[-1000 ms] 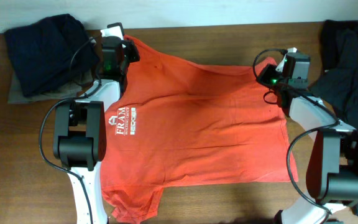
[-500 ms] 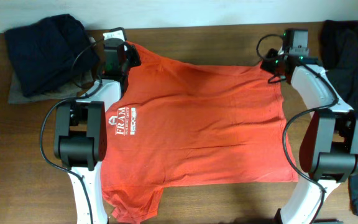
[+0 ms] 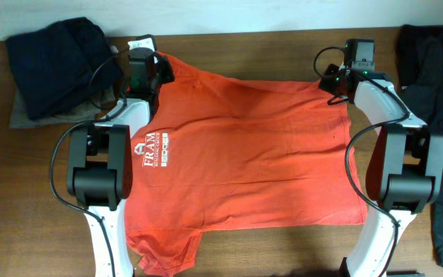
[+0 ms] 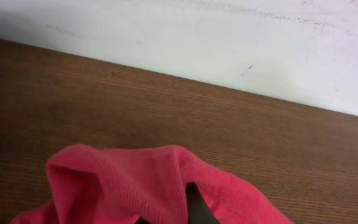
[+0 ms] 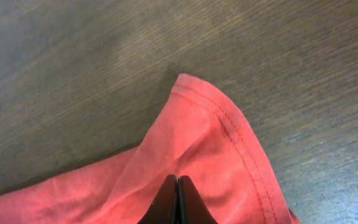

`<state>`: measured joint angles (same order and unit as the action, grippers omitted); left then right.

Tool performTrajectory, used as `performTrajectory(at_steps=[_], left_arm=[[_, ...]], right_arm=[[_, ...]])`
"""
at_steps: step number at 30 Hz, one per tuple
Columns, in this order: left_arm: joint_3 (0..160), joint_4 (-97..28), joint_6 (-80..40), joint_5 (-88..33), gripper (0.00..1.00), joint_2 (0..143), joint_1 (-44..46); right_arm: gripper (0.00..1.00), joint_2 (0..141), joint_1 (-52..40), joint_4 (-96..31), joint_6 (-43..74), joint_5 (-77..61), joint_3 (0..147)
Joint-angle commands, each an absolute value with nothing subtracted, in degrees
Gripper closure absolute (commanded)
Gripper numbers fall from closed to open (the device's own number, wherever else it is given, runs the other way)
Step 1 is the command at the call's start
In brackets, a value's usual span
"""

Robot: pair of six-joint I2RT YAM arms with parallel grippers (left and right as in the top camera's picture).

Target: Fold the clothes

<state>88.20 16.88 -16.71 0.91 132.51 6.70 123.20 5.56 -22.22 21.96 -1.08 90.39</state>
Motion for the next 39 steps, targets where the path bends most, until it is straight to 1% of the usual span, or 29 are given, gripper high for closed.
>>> performTrajectory(at_steps=[1, 8, 21, 28, 39], left_arm=[[88.97, 16.80, -17.06, 1.32, 0.96, 133.19, 6.76], [88.97, 16.05, -17.06, 1.32, 0.96, 133.19, 6.79], [88.97, 16.27, -17.30, 1.34, 0.96, 133.19, 6.98], [88.97, 20.62, -17.32, 1.32, 0.96, 133.69, 7.03], [88.99, 31.55, -17.76, 1.58, 0.99, 141.62, 7.40]], right_arm=[[0.96, 124.05, 5.30, -21.37, 21.41, -1.02, 91.09], [0.96, 127.22, 5.26, -18.81, 21.45, -2.13, 91.09], [0.96, 129.45, 5.26, -19.22, 22.76, -2.76, 91.09], [0.96, 131.59, 5.26, -15.53, 22.96, -4.27, 91.09], [0.96, 131.63, 5.26, -9.58, 22.90, -2.68, 91.07]])
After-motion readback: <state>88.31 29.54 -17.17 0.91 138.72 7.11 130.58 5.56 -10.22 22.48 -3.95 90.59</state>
